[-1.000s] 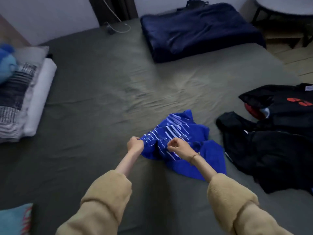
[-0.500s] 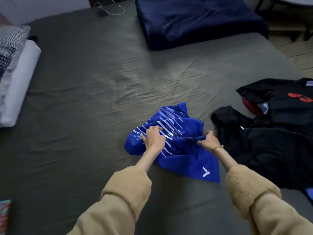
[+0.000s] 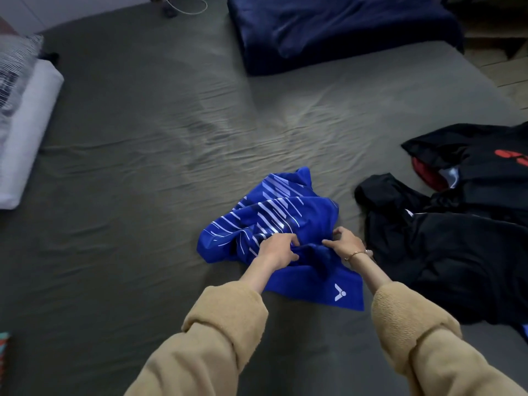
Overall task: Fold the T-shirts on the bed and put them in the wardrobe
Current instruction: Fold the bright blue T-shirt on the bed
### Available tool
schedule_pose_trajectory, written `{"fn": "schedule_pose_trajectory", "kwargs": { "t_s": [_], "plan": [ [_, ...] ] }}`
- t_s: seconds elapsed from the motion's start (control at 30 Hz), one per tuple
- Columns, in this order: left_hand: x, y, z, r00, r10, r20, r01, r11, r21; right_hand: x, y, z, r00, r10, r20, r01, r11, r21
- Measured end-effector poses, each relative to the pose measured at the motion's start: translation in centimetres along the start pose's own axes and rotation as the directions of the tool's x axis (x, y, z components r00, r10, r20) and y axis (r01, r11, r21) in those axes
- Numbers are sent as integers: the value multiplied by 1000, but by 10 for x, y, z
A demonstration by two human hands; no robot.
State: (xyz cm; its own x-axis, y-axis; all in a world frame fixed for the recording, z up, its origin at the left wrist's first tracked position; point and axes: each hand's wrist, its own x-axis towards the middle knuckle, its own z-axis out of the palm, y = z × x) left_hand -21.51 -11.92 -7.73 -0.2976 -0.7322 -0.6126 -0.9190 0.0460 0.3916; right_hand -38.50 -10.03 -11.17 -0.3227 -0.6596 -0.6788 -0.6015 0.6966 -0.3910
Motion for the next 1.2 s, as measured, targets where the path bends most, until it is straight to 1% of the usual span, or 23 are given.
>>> {"fn": "schedule_pose_trajectory", "kwargs": {
  "t_s": [0.03, 0.1, 0.23, 0.3, 0.33, 0.37, 0.43, 0.47, 0.5, 0.53, 0.6, 0.67, 0.7, 0.77, 0.83, 0.9, 0.97, 1.03, 1.07, 1.1, 1.13, 1.2],
  "plan": [
    [-1, -3, 2, 999, 2, -35, -1, 1000, 16, 0, -1, 2, 1000, -9, -10, 9, 1000, 20],
    [-4, -6, 3, 996, -2, -95, 2, 1000, -1, 1, -3, 4, 998, -54, -29, 57, 991, 118],
    [-11, -7, -3, 984, -46, -173, 35, 997, -64, -9, -19, -5, 986, -96, -139, 138, 932, 335],
    [-13, -7, -12, 975, -98, -197, 68, 986, -155, -18, -31, -15, 966, -158, -204, 227, 896, 381],
    [-14, -7, -17, 971, -134, -197, 86, 968, -237, -25, -37, -20, 953, -193, -232, 276, 870, 410],
    [-17, -7, -24, 965, -164, -203, 89, 939, -332, -32, -44, -25, 940, -231, -252, 327, 822, 467],
    [-24, -4, -38, 949, -226, -221, 98, 874, -475, -48, -58, -33, 922, -303, -241, 387, 682, 621],
    [-25, -2, -45, 941, -250, -226, 98, 845, -526, -53, -65, -37, 908, -353, -224, 407, 625, 666],
    [-29, -1, -52, 936, -261, -236, 75, 803, -591, -60, -73, -40, 887, -412, -208, 434, 590, 681],
    [-33, 0, -61, 932, -271, -240, 43, 741, -671, -68, -81, -44, 863, -471, -184, 465, 596, 654],
    [-44, 1, -77, 922, -305, -238, -21, 575, -818, -80, -96, -49, 822, -562, -91, 504, 645, 574],
    [-57, -2, -93, 912, -343, -225, -59, 434, -899, -93, -107, -51, 802, -597, 2, 514, 693, 506],
    [-68, -6, -102, 912, -349, -216, -68, 391, -918, -102, -114, -50, 799, -601, 12, 524, 706, 476],
    [-84, -14, -115, 923, -319, -213, -85, 369, -925, -115, -128, -49, 794, -606, -38, 561, 708, 430],
    [-101, -27, -128, 932, -263, -248, -136, 379, -915, -132, -145, -46, 747, -661, -73, 628, 664, 407],
    [-115, -42, -142, 924, -229, -305, -181, 442, -878, -147, -162, -43, 685, -725, -80, 701, 624, 346],
    [-132, -56, -157, 907, -240, -348, -207, 465, -861, -159, -175, -36, 653, -752, -93, 746, 618, 247],
    [-150, -71, -170, 906, -241, -349, -233, 405, -884, -163, -184, -24, 644, -750, -153, 765, 638, 90],
    [-155, -77, -173, 909, -239, -343, -245, 359, -901, -163, -185, -19, 648, -740, -177, 753, 658, 6],
    [-165, -91, -178, 910, -249, -333, -252, 308, -918, -165, -188, -7, 662, -729, -173, 730, 680, -71],
    [-170, -102, -181, 914, -258, -314, -251, 249, -935, -165, -188, 1, 694, -707, -133, 696, 707, -126],
    [-182, -122, -185, 937, -233, -260, -230, 149, -962, -169, -187, 21, 752, -659, -3, 647, 740, -182]
  ]
}}
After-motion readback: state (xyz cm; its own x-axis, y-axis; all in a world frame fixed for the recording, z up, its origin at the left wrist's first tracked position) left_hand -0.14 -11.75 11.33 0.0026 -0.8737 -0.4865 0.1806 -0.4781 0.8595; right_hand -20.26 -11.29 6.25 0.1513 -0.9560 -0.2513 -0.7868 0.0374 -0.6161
